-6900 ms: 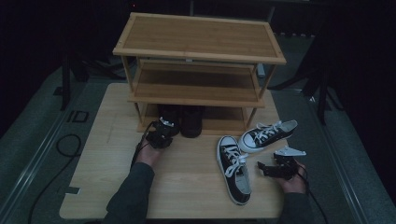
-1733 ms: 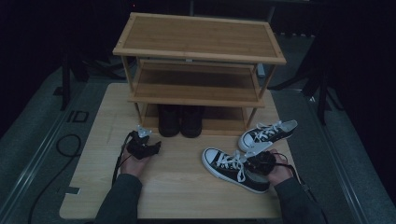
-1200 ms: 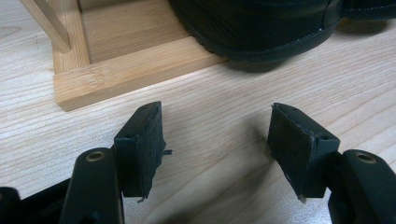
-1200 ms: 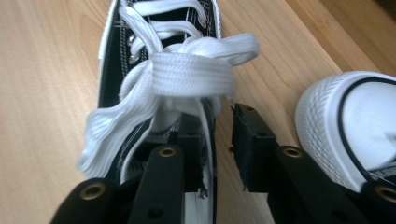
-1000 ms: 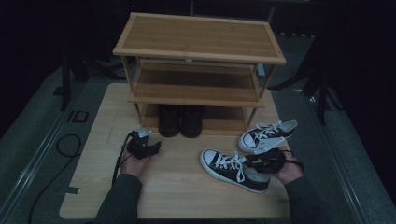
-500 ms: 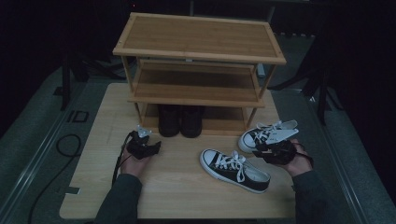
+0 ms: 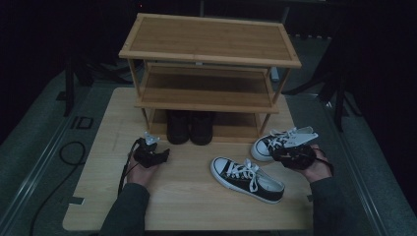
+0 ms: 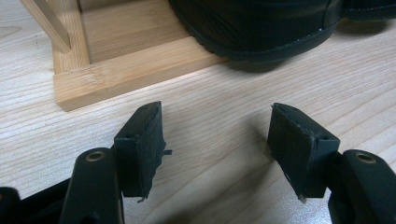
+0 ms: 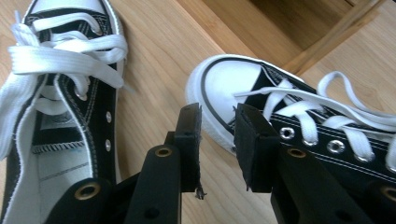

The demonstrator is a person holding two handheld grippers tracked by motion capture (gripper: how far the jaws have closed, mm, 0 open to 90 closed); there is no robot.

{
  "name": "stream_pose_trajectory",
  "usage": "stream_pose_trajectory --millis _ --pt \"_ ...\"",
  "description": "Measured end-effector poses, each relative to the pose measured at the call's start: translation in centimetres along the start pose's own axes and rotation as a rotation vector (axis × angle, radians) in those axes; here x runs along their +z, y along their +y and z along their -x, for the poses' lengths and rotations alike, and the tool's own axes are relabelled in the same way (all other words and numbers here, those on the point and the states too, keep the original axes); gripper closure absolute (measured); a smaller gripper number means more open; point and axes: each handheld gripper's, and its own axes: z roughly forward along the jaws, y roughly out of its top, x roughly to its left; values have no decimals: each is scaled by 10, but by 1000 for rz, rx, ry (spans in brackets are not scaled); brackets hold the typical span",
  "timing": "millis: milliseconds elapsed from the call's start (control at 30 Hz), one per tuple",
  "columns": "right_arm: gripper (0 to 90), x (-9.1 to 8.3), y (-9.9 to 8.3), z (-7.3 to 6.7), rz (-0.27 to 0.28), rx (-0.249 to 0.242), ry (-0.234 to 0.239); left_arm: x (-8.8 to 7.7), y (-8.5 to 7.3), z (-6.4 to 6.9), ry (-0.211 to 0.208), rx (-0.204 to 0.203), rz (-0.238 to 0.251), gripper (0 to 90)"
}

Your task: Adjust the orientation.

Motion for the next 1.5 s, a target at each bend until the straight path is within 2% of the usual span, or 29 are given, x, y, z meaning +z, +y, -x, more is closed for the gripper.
stream_pose_trajectory --millis 167,567,667,800,933,1333,1500 --pt "705 -3 0 4 -3 3 -21 0 0 0 0 0 0 361" --pt "627 -4 -4 26 6 43 -83 0 0 0 0 1 0 361" --pt "606 -4 -4 34 -9 51 -122 0 0 0 0 1 0 361" --pt "608 -5 -6 42 -17 71 -130 0 0 0 0 1 0 361" --pt "590 -8 -8 54 -9 96 -163 0 0 0 0 1 0 361" --pt "490 -3 -11 73 -27 103 -194 0 0 0 0 1 0 361" --pt "472 1 -11 79 -29 112 -180 0 0 0 0 1 0 361"
